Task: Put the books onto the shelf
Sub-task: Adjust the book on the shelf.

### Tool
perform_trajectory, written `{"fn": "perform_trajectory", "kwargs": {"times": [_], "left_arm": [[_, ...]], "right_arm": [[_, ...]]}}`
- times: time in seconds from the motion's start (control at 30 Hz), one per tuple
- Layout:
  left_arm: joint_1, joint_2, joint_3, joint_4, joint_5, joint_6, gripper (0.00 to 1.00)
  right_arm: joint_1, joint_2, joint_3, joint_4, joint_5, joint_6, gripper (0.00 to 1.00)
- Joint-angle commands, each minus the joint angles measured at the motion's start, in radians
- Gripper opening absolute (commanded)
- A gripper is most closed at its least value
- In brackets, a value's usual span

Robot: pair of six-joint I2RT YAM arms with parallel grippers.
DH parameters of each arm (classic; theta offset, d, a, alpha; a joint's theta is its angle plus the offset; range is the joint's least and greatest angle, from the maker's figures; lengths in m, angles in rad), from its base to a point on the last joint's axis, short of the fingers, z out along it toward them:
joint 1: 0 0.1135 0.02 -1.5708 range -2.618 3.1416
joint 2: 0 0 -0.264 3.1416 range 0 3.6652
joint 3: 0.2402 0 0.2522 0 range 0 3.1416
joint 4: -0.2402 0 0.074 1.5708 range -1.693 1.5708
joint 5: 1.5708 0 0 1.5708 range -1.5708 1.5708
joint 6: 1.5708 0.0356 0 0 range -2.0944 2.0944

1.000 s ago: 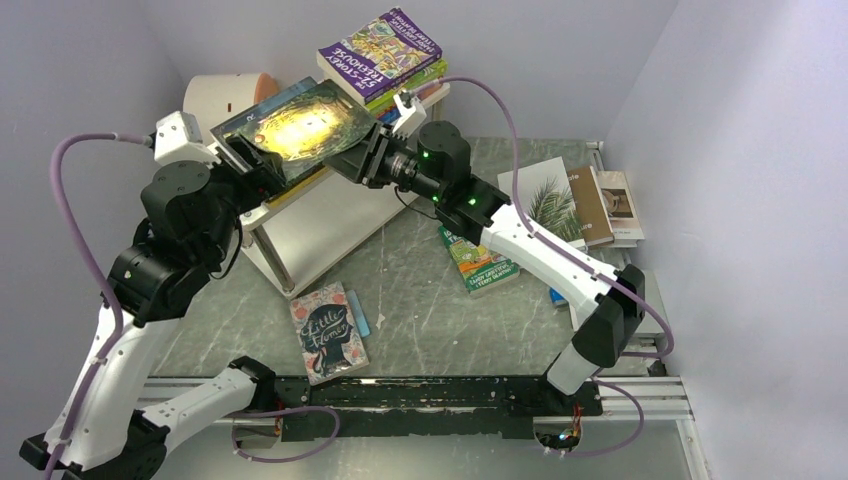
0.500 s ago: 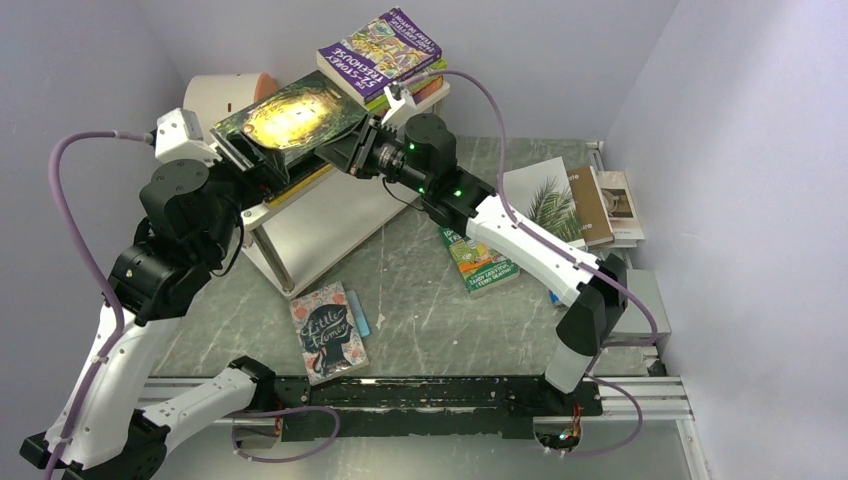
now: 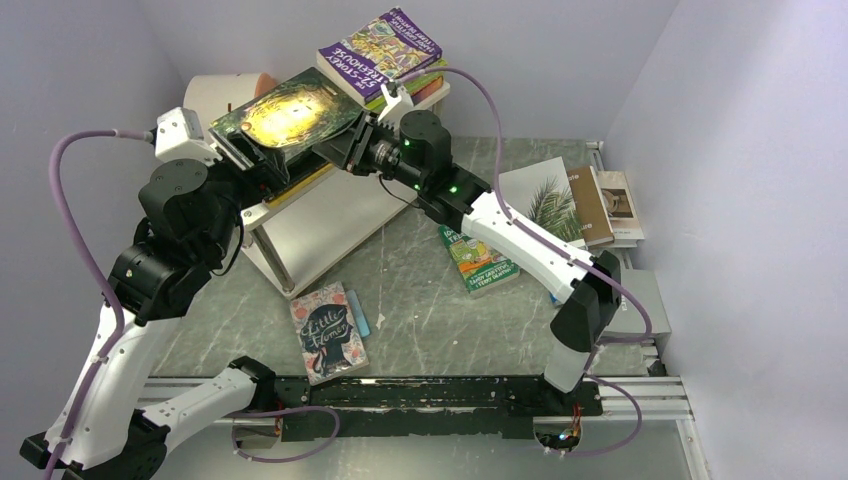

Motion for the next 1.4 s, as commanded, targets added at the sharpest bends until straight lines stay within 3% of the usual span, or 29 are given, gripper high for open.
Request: {"fn": "perform_trajectory", "kwargs": {"times": [0.0, 0.27, 0.4, 0.57, 0.77, 1.03, 1.23, 1.37], "left_arm": [[0.000, -0.006, 0.015, 0.031, 0.007, 0.023, 0.95], [0.000, -0.014, 0.053, 0.007, 0.100, 0.052, 0.95], [0.001, -0.031, 0.048, -0.007, 0.144, 0.066, 0.95], [0.000, -0.012, 0.074, 0.002, 0.085, 0.111, 0.97], [0.000, 0.157, 0.290, -0.005, -0.005, 0.272, 0.97], [0.037, 0.438, 0.554, -0.016, 0.118, 0.411, 0.97], [0.226, 0.568, 0.650, -0.018, 0.335, 0.429, 0.97], [0.360, 0.618, 0.648, 0.000, 0.554, 0.403, 0.97]], "right_arm": [[0.002, -0.010, 0.027, 0.045, -0.010, -0.022, 0.27], [-0.021, -0.196, -0.066, -0.005, -0.001, -0.099, 0.35], [-0.044, -0.334, -0.137, -0.083, 0.107, -0.179, 0.44], [-0.050, -0.392, -0.156, -0.154, 0.197, -0.258, 0.62], [-0.050, -0.371, -0.198, -0.147, 0.220, -0.259, 0.69], [-0.050, -0.342, -0.239, -0.126, 0.151, -0.222, 0.71], [-0.049, -0.363, -0.338, -0.094, 0.077, -0.194, 0.72], [-0.045, -0.382, -0.401, -0.077, 0.050, -0.173, 0.72]]}}
